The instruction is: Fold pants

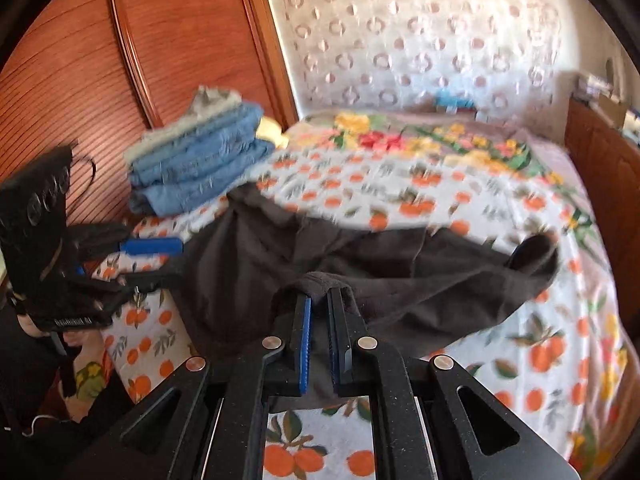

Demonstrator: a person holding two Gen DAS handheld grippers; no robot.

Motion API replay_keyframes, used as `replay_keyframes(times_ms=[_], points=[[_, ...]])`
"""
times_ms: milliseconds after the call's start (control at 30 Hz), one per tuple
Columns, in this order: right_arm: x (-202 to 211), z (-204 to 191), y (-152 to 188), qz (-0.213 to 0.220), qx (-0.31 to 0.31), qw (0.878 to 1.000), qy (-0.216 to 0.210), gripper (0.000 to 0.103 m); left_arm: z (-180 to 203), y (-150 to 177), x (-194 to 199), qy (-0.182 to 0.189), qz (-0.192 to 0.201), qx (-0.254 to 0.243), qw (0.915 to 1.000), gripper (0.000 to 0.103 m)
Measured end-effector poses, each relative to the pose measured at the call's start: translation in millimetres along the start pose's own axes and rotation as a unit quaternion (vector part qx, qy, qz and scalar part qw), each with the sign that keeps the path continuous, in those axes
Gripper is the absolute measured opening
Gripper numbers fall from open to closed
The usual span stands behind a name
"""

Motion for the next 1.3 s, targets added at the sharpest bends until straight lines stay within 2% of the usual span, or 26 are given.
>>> replay_keyframes(times_ms=[133, 333, 567, 733, 833, 1000, 1067, 1100, 1133, 1300], points=[[-7.4, 7.4, 13.4, -0.015, -0.010, 1.000, 0.007, 0.012, 9.6, -3.8, -6.9, 0.008, -0.003, -0.006, 0.9999, 0.038], [29.6, 15.0, 18.2, 0.019, -0.015, 0.999, 0.025, 0.024, 26.6, -13.5, -15.8, 0.023, -0.003, -0.019, 0.9995, 0.038], [61.4, 24.3, 38.5, 0.038, -0.031, 0.998, 0.040, 0.025, 44.7, -31.0, -32.4, 0.036, -0.008, -0.050, 0.9981, 0.038], [67.7, 32.9, 49.8, 0.040, -0.051, 0.997, 0.042, 0.025, 40.6, -38.7, -51.3, 0.074, -0.019, -0.034, 0.9965, 0.038], [66.7, 33.1, 57.4, 0.039, -0.058, 0.997, 0.041, 0.026, 39.9, -40.5, -70.3, 0.091, -0.044, -0.028, 0.9945, 0.038], [69.0, 34.3, 62.1, 0.036, -0.062, 0.997, 0.037, 0.026, 43.7, -40.5, -91.4, 0.097, -0.077, -0.023, 0.9920, 0.038], [69.3, 34.1, 63.8, 0.036, -0.060, 0.997, 0.038, 0.026, 48.6, -45.1, -92.5, 0.106, -0.075, -0.024, 0.9912, 0.029], [70.3, 34.5, 65.3, 0.037, -0.060, 0.997, 0.039, 0.026, 50.8, -48.7, -92.2, 0.102, -0.075, -0.028, 0.9916, 0.013], [70.9, 34.5, 66.0, 0.038, -0.060, 0.997, 0.039, 0.026, 52.1, -52.7, -91.4, 0.095, -0.076, -0.033, 0.9921, 0.007], [78.2, 36.3, 65.1, 0.052, -0.065, 0.996, 0.033, 0.026, 68.1, -101.3, -65.3, 0.069, -0.047, -0.078, 0.9934, 0.005]])
Point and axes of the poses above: each gripper's, at about its wrist camera, not at the fingertips, and x roughly against the way its jaws point, z to its right, y to its underside, the point moved 8 cm from there along -x, roughly the way its jaws point, and after that the axes turned 13 degrees about -x, right-handed, at the moved point
